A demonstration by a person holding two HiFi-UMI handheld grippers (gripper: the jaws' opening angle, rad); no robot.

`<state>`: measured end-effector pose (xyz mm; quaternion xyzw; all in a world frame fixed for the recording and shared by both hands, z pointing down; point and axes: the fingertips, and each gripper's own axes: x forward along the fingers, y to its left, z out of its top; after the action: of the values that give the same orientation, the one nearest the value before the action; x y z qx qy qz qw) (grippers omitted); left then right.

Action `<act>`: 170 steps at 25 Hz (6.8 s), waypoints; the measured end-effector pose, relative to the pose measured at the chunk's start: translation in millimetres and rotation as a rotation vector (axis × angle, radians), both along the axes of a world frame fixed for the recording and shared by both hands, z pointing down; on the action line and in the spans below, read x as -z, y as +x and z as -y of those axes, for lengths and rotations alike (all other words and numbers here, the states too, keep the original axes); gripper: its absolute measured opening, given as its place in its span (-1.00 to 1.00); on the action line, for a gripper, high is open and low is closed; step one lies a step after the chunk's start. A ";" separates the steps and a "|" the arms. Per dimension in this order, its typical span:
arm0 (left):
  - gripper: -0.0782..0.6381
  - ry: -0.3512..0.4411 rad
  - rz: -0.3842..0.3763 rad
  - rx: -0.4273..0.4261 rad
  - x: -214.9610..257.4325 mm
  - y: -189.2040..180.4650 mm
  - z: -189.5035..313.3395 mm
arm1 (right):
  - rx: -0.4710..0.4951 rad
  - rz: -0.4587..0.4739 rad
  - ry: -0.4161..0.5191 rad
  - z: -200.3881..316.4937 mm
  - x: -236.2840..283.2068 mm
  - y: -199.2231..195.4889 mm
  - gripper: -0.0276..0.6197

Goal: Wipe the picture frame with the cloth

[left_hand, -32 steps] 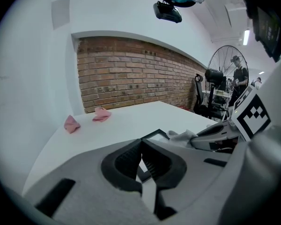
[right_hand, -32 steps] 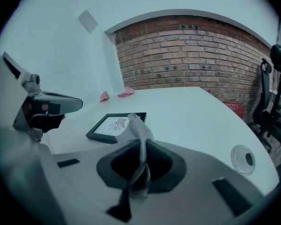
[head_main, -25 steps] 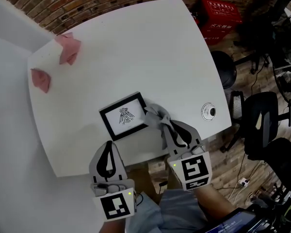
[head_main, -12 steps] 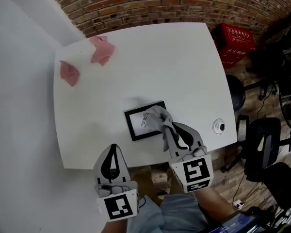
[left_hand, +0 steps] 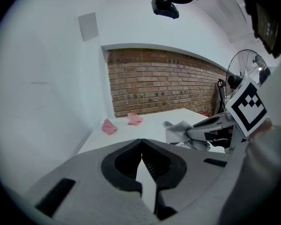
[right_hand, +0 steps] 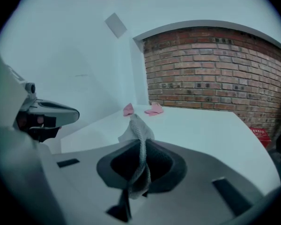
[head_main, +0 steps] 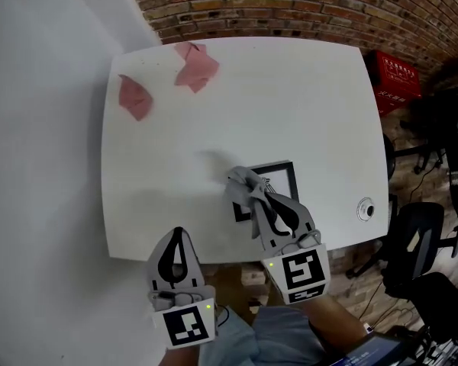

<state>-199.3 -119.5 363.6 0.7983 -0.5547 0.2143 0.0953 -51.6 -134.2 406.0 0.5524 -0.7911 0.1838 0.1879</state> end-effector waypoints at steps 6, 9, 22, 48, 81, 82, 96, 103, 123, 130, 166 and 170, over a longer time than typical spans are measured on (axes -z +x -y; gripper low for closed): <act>-0.76 -0.049 0.008 0.009 -21.9 -20.7 5.1 | 0.016 -0.009 -0.047 2.7 -30.5 -20.1 -0.81; -0.76 -0.074 0.011 0.008 -33.4 -28.4 8.1 | 0.012 -0.019 -0.078 2.6 -46.1 -25.9 -0.81; -0.76 -0.113 0.007 -0.008 -59.2 -32.3 14.5 | 0.006 -0.057 -0.122 2.6 -74.1 -30.3 -0.81; -0.76 -0.110 0.016 -0.067 -59.7 8.0 20.2 | -0.059 -0.076 -0.146 -3.4 -77.6 18.4 -0.81; -0.76 -0.048 0.016 -0.128 -39.8 67.0 21.8 | -0.154 -0.103 -0.140 -19.7 -61.7 91.2 -0.80; -0.76 -0.048 0.008 -0.124 -36.7 68.8 20.1 | -0.158 -0.106 -0.134 -20.5 -57.1 94.5 -0.80; -0.76 0.043 -0.038 -0.039 17.0 47.5 21.5 | -0.095 -0.130 0.006 9.7 17.1 75.2 -0.80; -0.76 0.034 -0.031 0.011 14.9 17.7 27.3 | -0.028 -0.123 0.016 30.2 17.6 38.9 -0.80; -0.76 -0.099 0.006 0.066 -54.1 -47.2 43.0 | 0.073 -0.105 -0.126 45.2 -65.5 -38.0 -0.80; -0.76 -0.123 0.001 0.058 -62.4 -44.6 43.5 | 0.065 -0.114 -0.131 45.7 -67.8 -34.8 -0.80; -0.76 -0.084 0.027 -0.047 -62.5 14.6 55.1 | -0.038 -0.077 -0.146 37.4 -69.6 30.2 -0.80; -0.76 -0.085 0.026 -0.058 -63.4 22.7 55.7 | -0.054 -0.079 -0.149 35.3 -71.1 40.4 -0.81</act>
<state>-176.6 -175.1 427.1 0.8066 -0.5228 0.2507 0.1155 -11.2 -169.5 477.1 0.5648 -0.7520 0.2251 0.2548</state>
